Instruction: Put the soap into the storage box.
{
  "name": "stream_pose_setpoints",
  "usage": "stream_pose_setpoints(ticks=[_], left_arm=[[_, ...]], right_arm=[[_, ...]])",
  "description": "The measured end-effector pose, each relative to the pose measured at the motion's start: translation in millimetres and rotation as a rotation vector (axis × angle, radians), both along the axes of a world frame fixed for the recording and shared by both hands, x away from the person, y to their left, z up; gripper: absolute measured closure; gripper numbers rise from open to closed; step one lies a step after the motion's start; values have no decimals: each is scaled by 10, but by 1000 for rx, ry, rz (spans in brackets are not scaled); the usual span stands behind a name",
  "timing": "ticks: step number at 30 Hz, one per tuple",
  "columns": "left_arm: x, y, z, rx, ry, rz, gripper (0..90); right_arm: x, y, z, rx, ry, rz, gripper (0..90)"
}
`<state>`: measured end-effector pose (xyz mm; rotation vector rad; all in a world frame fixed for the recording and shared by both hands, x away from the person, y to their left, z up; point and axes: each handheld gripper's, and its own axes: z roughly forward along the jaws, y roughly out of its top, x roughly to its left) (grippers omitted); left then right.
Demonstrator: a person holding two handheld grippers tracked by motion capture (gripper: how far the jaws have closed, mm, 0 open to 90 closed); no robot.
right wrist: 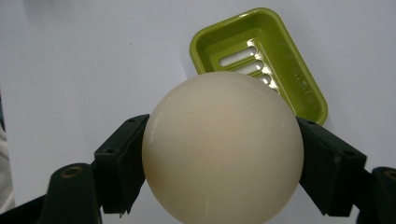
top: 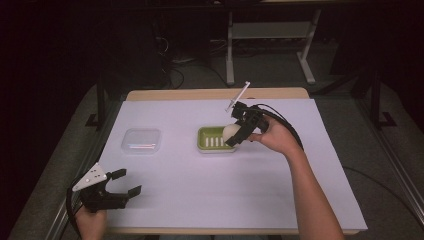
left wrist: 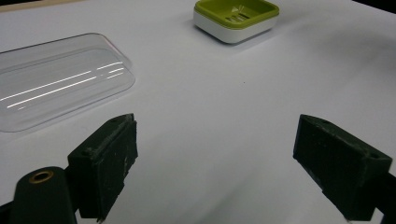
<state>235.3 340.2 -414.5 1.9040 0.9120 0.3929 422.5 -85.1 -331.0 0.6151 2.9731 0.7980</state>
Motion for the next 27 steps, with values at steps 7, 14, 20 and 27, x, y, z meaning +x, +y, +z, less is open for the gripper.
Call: stream_pose_setpoints(ticks=[7,14,20,27], left_arm=[[-1,-5,3,-1,-3,-4,130],[-1,0,-1,-3,-4,-7,130],[-3,-4,-3,-7,-5,-5,130],[-4,5,-3,-4,-2,-1,130]], right_arm=[[39,77,27,-14,0,6,236],[89,147,-12,-11,13,12,235],[114,215,-99,-41,20,18,235],[174,242,-153,-23,24,4,235]])
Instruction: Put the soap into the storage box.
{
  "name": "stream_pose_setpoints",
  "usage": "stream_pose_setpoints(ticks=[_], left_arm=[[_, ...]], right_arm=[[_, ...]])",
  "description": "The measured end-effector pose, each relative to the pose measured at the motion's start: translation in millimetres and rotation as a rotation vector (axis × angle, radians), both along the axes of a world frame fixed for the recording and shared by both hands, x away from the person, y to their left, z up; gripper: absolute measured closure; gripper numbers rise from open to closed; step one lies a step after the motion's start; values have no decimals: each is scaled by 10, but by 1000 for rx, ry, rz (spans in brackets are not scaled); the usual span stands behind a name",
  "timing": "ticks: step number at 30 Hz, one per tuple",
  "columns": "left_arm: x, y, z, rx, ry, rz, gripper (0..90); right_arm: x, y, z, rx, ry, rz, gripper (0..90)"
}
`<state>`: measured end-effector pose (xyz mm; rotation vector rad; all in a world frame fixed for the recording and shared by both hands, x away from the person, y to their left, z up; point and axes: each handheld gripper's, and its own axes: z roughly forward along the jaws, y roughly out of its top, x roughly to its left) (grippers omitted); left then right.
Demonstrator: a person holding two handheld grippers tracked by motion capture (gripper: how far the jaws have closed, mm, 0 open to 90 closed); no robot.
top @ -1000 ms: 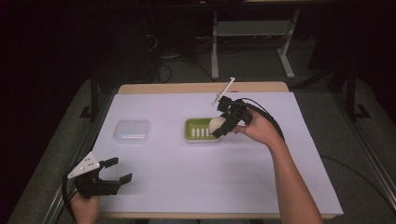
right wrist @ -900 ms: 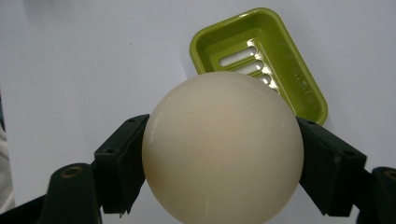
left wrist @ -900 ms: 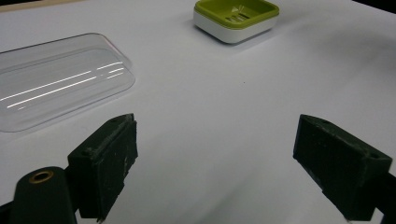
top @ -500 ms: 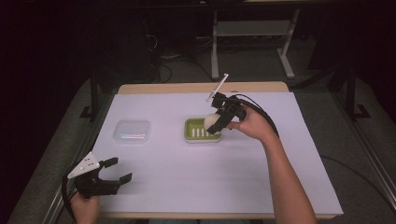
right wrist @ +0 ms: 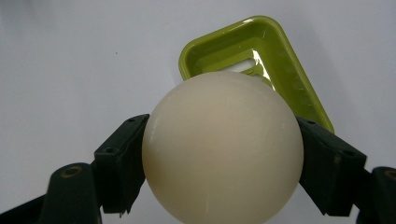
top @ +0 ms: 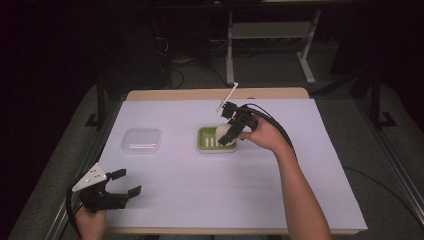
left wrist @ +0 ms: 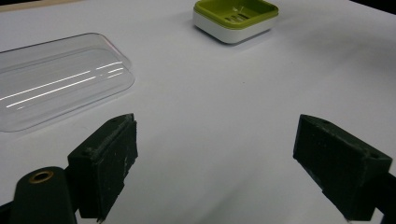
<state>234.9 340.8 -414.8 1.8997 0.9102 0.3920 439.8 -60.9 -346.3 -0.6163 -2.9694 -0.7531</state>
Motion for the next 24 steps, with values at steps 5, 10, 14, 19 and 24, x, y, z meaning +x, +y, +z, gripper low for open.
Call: stream_pose_setpoints(ticks=[5,10,14,19,24], left_arm=[[2,7,2,5,-1,-1,130],[1,9,3,6,-1,-2,130],[-2,5,2,2,-1,0,130],[1,9,2,4,-1,-1,130],[-2,6,4,2,-2,-2,130]], right_arm=[[33,48,-43,-3,-2,-9,236],[70,101,-102,-12,0,-16,235],[107,122,-144,-6,12,-20,235],[153,164,-201,-8,14,-25,235],[180,189,-238,-11,10,-37,235]])
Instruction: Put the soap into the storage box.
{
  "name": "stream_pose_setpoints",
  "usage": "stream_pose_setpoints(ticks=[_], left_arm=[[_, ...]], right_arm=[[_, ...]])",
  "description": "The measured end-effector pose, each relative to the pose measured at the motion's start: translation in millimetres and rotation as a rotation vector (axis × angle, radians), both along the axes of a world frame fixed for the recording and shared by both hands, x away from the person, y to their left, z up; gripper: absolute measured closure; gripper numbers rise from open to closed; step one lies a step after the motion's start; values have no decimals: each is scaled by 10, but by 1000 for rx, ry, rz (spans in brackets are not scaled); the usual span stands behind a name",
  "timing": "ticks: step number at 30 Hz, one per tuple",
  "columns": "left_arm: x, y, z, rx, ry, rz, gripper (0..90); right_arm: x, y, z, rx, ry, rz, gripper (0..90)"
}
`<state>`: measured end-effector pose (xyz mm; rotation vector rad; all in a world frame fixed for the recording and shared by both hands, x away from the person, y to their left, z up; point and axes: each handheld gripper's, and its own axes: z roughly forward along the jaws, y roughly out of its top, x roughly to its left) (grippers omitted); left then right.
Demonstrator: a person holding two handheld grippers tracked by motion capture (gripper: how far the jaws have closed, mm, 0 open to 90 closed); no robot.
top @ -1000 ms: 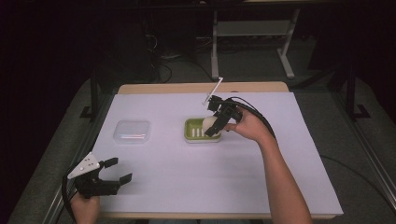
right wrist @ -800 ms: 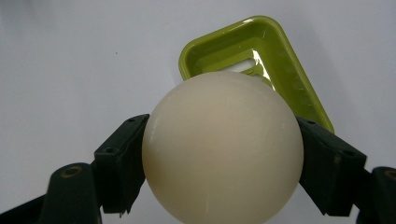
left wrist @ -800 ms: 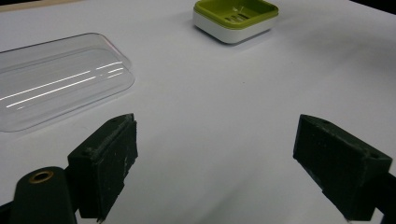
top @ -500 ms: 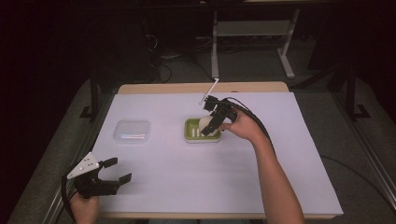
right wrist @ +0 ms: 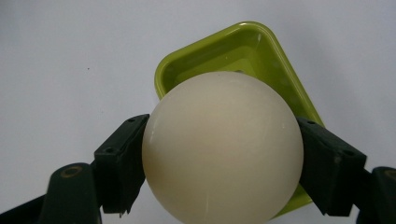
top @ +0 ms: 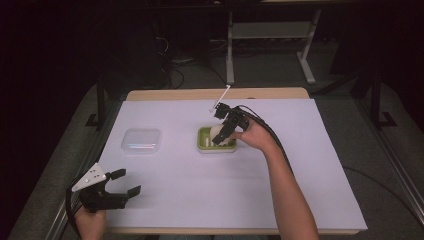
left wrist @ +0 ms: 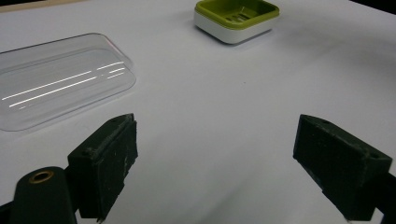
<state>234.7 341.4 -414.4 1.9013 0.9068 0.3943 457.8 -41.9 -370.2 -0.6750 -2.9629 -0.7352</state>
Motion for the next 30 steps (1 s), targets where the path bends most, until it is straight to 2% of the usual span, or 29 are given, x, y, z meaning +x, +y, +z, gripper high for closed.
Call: stream_pose_setpoints(ticks=[30], left_arm=[[5,2,-2,0,2,1,130]], right_arm=[[108,111,-219,-22,28,-57,234]])
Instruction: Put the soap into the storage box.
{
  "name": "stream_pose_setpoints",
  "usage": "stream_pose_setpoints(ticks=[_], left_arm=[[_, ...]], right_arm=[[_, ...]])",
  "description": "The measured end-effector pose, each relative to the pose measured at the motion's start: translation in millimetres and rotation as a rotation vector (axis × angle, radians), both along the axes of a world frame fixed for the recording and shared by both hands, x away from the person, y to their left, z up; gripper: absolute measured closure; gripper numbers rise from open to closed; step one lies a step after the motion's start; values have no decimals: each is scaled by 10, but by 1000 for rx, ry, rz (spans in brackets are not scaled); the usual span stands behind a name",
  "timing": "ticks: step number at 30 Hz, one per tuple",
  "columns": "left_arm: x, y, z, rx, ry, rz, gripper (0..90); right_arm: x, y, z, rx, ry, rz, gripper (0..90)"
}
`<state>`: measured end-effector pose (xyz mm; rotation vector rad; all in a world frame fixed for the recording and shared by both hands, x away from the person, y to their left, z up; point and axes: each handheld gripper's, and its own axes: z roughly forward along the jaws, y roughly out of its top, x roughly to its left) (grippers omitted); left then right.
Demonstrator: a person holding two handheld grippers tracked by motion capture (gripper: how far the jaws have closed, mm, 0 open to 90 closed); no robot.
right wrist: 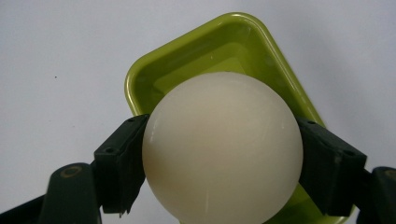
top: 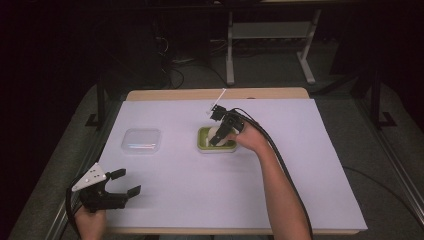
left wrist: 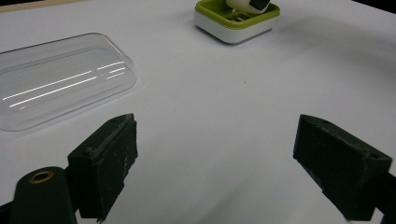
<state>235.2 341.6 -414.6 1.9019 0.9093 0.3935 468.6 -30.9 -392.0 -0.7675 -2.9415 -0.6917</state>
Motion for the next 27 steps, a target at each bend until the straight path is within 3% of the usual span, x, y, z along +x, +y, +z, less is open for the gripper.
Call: stream_pose_setpoints(ticks=[27], left_arm=[[-1,0,3,-5,-2,-1,130]], right_arm=[[27,38,-70,-20,6,-13,233]])
